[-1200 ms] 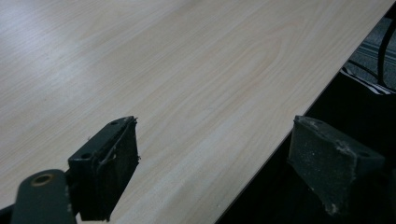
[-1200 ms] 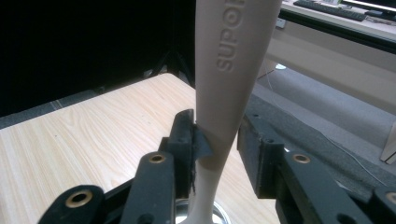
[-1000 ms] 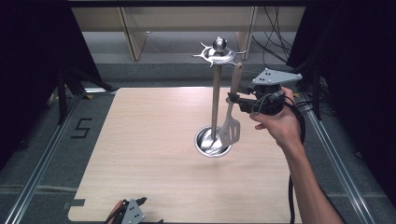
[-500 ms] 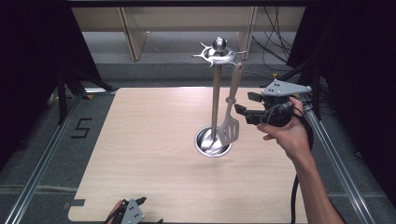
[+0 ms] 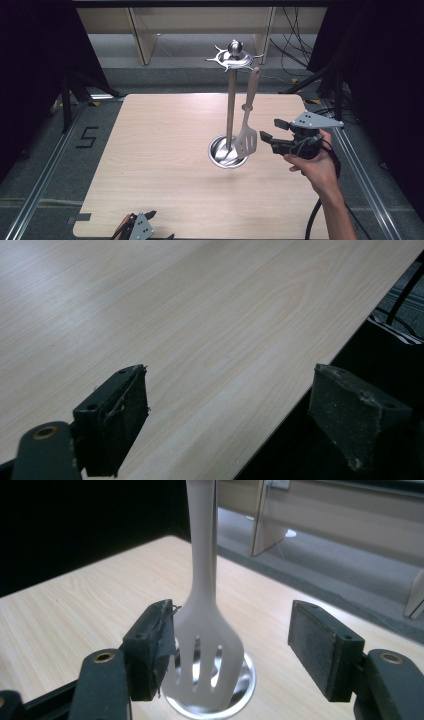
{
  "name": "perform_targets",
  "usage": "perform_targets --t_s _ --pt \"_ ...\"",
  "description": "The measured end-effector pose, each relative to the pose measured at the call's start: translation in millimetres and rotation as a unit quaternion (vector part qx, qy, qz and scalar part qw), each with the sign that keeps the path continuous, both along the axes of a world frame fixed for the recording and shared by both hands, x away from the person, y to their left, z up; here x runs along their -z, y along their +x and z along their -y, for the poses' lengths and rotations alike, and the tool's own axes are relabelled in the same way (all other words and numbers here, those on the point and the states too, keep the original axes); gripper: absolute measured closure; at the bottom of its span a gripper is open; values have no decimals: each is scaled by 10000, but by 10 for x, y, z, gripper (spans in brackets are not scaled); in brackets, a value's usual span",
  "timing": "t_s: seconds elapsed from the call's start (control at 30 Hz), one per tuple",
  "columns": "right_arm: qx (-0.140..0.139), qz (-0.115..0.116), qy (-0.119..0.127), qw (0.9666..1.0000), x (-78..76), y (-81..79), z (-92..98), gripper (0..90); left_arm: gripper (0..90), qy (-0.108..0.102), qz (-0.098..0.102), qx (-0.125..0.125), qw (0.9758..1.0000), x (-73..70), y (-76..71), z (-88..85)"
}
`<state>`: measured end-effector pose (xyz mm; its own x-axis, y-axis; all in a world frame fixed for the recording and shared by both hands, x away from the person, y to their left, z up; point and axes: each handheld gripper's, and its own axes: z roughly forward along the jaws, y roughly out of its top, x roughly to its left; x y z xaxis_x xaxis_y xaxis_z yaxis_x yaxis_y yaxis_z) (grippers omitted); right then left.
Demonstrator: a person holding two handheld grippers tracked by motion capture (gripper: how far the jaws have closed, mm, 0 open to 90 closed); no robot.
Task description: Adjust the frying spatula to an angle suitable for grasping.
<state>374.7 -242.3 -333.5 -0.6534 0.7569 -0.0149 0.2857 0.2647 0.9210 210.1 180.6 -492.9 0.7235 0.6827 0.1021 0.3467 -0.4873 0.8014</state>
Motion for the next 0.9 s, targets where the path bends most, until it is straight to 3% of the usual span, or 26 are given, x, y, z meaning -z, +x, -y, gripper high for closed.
perform_targets --t_s 0.07,0.13,0.17,0.2,0.23,0.27,0.33,0.4,0.43,0.47,0.5,0.57,0.7,0.77,0.83,0.9 --pt "-20 -140 -99 9999 48 -8 17 357 151 130 62 51 9999 -11 9 -7" --pt "25 -158 -167 9997 95 -27 28 357 151 -50 16 -16 10000 2 -1 12" --pt "46 -176 -176 9997 128 -41 21 355 151 -81 -34 -21 10000 1 -3 11" --pt "8 -142 -257 9996 160 -40 24 353 151 71 34 56 10000 -9 15 -4" --pt "35 -230 -306 9993 185 -63 21 350 151 58 15 27 10000 -5 19 4" --pt "27 -266 -360 9990 221 -73 23 347 151 -5 -130 -11 9999 -10 3 13" --pt "-20 -241 -421 9988 271 -68 38 344 151 -122 -107 -47 9999 -4 -1 35" --pt "5 -307 -421 9986 326 -86 39 342 151 -72 -48 -25 10000 -2 8 35" --pt "-9 -370 -445 9983 347 -100 46 340 151 54 -52 27 10000 -11 18 16" --pt "1 -415 -436 9982 369 -113 57 339 151 39 -55 11 10000 -11 20 16" --pt "18 -392 -433 9983 381 -116 69 337 151 -2 -182 -40 9998 -12 11 17" --pt "34 -407 -447 9982 406 -128 90 335 151 -144 -149 -80 9998 1 8 30" --pt "-20 -441 -523 9977 479 -156 111 330 151 -70 -113 -62 9999 -4 12 20" --pt "36 -614 -467 9970 522 -197 101 330 151 -116 -165 -82 9998 -5 5 26" --pt "10 -576 -547 9968 574 -196 124 327 151 -119 -179 -47 9998 -5 2 29" --pt "-2 -658 -573 9962 616 -207 133 326 151 -143 -89 -63 9998 -1 4 31"
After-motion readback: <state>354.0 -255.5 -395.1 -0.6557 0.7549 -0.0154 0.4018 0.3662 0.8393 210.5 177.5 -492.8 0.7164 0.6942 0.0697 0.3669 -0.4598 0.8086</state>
